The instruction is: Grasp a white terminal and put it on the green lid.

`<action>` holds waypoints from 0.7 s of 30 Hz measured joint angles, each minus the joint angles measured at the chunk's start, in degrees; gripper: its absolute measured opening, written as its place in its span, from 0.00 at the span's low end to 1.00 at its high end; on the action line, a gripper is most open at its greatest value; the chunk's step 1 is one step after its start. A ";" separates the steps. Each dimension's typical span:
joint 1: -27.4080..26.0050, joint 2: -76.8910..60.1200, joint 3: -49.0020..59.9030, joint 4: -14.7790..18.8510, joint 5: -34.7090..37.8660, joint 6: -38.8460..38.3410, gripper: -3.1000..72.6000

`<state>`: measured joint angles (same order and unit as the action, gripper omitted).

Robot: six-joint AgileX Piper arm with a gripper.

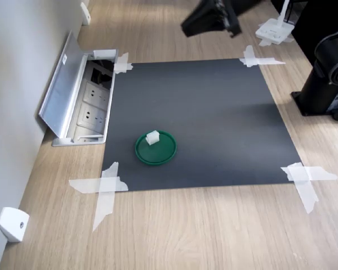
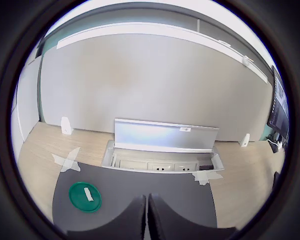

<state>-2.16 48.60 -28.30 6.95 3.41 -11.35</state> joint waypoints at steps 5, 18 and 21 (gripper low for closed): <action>0.00 -8.44 9.83 1.65 -7.14 0.29 0.03; 0.00 -26.69 27.79 7.20 -16.46 0.46 0.03; -0.02 -30.61 28.40 8.11 -17.33 0.46 0.03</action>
<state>-2.17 17.99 0.10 15.06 -13.91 -10.90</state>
